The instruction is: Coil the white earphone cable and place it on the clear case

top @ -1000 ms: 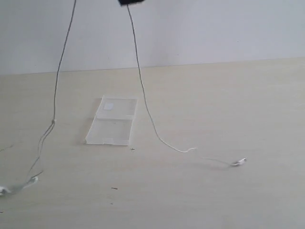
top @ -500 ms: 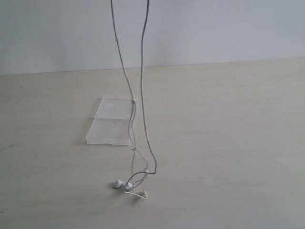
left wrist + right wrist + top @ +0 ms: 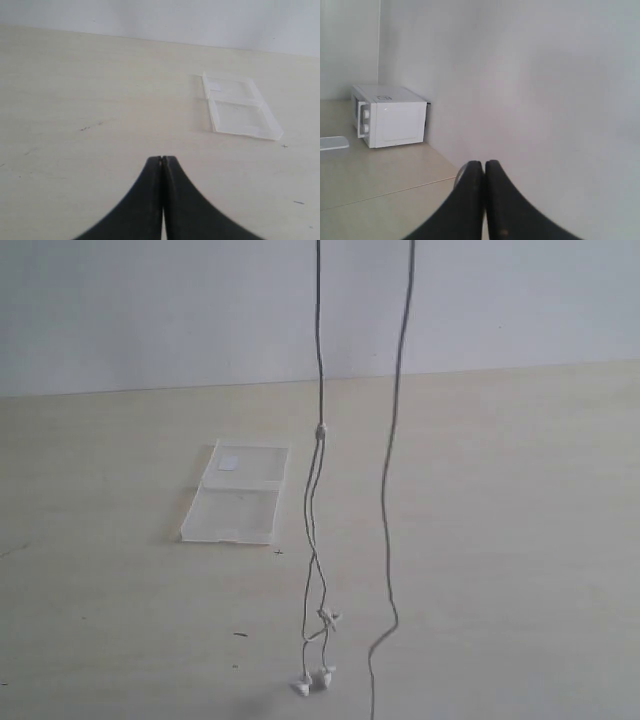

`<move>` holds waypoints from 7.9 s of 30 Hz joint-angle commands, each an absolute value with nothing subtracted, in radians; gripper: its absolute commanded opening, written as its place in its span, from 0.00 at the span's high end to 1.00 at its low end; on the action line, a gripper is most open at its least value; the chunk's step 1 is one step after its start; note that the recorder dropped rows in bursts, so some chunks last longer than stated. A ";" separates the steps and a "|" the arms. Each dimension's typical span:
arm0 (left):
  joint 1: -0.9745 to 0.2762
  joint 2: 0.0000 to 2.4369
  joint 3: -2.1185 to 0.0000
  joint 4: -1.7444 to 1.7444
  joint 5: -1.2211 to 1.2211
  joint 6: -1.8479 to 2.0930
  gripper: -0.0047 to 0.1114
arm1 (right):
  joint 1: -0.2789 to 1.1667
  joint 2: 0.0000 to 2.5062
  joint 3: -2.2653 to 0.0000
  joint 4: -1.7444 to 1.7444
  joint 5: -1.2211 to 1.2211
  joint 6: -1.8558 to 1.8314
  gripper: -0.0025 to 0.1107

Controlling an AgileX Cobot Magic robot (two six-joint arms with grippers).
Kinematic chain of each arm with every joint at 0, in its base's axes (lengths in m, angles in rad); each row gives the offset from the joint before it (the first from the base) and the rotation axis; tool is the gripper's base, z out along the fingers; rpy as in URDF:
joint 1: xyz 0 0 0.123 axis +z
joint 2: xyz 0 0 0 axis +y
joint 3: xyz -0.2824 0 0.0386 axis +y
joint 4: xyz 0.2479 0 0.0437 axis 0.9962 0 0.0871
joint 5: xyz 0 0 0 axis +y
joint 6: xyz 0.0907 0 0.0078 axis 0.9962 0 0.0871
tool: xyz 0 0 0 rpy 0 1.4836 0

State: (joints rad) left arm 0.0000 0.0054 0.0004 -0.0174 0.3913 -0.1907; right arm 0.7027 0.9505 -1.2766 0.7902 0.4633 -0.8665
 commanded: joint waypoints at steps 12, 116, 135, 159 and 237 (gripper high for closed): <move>0.001 0.000 0.000 -0.016 0.386 -0.188 0.96 | 0.704 0.900 -1.275 0.794 0.465 -0.874 0.98; -0.001 0.963 -0.527 1.455 -1.221 -1.258 0.51 | 0.704 1.090 -1.362 1.522 0.565 -1.283 0.98; -0.002 1.001 -0.527 1.424 -1.221 -1.242 0.51 | 0.704 1.292 -1.542 1.622 0.697 -1.300 0.98; -0.156 1.001 -0.527 1.368 -1.094 -1.184 0.51 | 0.704 1.327 -1.542 1.651 0.731 -1.316 0.98; -0.190 1.083 -0.527 1.320 -1.052 -1.161 0.68 | 0.704 1.319 -1.542 1.744 0.700 -1.394 0.98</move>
State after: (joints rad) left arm -0.1849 1.0818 -0.5222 1.3251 -1.0645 -1.1623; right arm 0.7027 1.3257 -1.5353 1.7329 0.7049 -1.3840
